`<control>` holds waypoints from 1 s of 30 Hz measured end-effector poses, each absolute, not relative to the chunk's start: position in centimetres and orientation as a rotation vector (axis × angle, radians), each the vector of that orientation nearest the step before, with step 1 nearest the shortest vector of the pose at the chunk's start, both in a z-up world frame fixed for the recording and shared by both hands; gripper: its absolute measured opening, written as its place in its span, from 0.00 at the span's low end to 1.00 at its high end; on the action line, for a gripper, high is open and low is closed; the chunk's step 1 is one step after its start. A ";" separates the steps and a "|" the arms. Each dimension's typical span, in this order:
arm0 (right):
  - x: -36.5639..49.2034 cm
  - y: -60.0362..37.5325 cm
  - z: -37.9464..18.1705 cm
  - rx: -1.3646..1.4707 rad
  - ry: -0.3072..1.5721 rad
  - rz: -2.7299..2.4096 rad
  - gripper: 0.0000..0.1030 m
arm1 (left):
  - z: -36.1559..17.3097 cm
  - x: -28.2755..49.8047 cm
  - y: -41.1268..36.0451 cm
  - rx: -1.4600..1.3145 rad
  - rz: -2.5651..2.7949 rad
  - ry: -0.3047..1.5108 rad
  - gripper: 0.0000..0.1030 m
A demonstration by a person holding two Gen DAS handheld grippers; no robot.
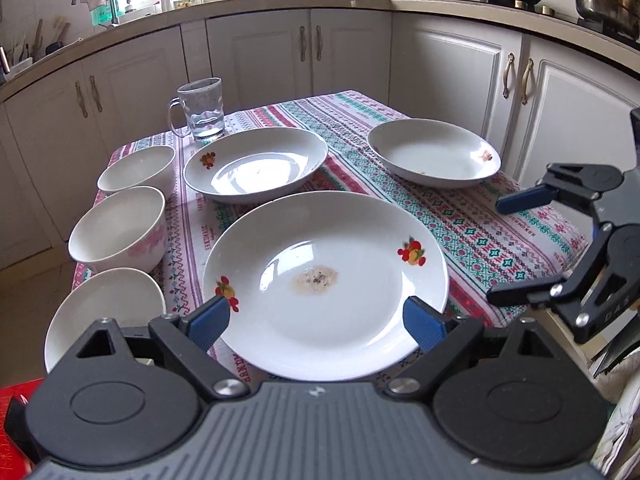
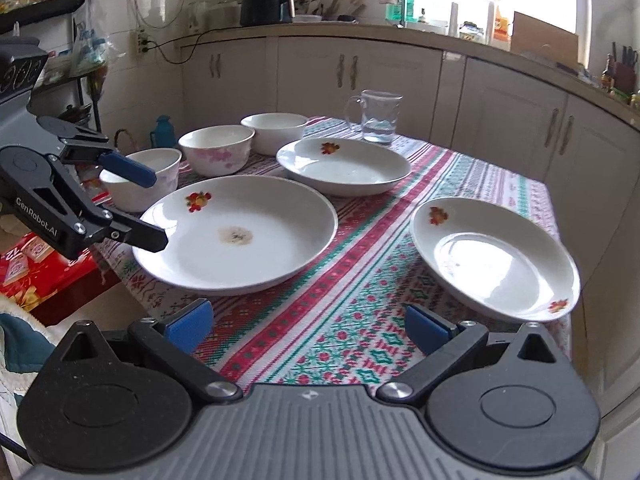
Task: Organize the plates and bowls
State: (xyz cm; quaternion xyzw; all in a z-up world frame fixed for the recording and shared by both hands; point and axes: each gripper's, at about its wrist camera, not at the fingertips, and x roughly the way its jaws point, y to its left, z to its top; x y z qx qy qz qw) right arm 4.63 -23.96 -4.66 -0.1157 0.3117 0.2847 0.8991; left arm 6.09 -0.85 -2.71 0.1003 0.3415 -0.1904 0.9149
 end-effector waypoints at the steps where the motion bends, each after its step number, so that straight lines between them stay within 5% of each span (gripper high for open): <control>1: 4.7 -23.8 -4.9 -0.241 0.651 0.598 1.00 | -2.7 6.2 -0.8 0.207 -0.395 0.704 0.91; 30: 7.5 -18.9 -8.8 -0.309 0.639 0.817 1.00 | -3.3 16.2 0.2 0.274 -0.461 0.905 0.87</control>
